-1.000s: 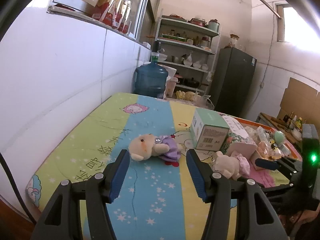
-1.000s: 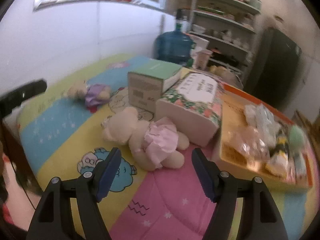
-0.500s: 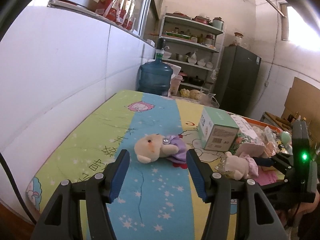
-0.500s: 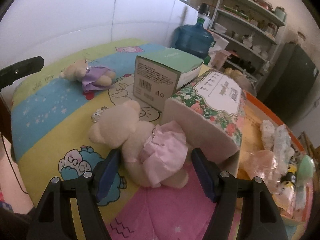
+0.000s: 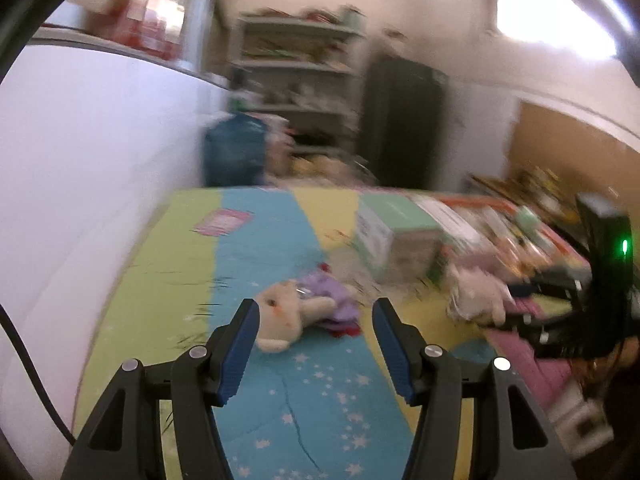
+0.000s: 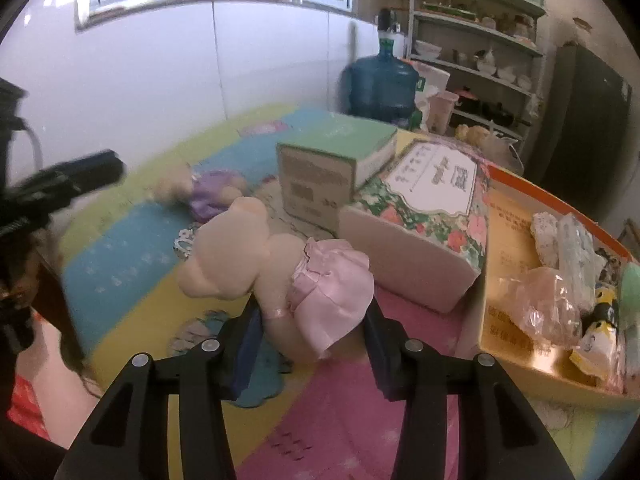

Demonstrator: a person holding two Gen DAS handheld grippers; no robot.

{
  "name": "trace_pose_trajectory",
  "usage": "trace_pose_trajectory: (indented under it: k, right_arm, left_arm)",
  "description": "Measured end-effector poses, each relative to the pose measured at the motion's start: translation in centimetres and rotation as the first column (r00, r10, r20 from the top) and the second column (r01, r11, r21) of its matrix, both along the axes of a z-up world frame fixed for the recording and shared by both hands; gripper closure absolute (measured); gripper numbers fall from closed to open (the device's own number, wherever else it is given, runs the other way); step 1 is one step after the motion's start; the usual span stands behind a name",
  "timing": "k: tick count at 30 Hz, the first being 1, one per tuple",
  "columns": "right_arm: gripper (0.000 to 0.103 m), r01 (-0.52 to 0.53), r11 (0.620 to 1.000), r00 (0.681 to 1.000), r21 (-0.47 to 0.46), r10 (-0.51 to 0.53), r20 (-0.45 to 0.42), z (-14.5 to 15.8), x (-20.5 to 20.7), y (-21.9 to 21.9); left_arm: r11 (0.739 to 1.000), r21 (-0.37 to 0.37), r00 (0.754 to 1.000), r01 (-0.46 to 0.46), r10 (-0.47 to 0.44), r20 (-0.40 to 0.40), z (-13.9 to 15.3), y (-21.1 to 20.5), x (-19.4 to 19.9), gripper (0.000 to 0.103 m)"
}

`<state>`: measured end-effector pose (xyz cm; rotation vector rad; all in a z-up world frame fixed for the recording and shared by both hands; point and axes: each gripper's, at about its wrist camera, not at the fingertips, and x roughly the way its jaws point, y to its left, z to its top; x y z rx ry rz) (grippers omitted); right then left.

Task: Organize soft objects
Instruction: 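Grasp the pink-dress teddy bear with the right gripper while the left gripper grasps the purple-dress bear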

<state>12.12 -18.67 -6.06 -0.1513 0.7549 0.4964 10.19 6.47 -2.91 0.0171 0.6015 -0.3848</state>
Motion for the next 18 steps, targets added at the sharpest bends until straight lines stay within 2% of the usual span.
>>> trace_pose_trajectory:
  k: [3,5,9,13,15,18]
  right_arm:
    - [0.054,-0.006,0.999,1.000,0.044,0.006,0.002,0.7,-0.9,0.4]
    - [0.054,-0.005,0.998,1.000,0.068,0.005,0.001,1.0,-1.4,0.6]
    - [0.054,0.006,0.995,1.000,0.103,-0.005,-0.009,1.2,-2.1,0.7]
    - [0.054,0.014,0.993,1.000,0.121,-0.013,-0.014,1.3,-2.4,0.8]
    - [0.054,0.015,0.992,1.000,0.126,-0.013,-0.015,1.3,-2.6,0.7]
    - [0.054,0.017,0.992,1.000,0.129,-0.015,-0.016,1.5,-2.7,0.6]
  left_arm:
    - [0.994,0.082,0.997,0.071,-0.069,-0.023,-0.7,0.1,1.6,0.044]
    - [0.989,0.110,0.994,0.098,-0.093,-0.049,-1.3,0.6,2.8,0.044]
    - [0.976,0.081,0.975,0.204,-0.195,-0.102,-2.0,1.5,4.6,0.044]
    - [0.954,0.112,0.957,0.277,-0.264,-0.122,-2.5,1.3,6.3,0.044]
    - [0.939,0.116,0.938,0.324,-0.303,-0.166,-2.9,1.0,7.1,0.044]
    - [0.925,0.154,0.927,0.348,-0.315,-0.202,-3.4,0.3,7.9,0.044]
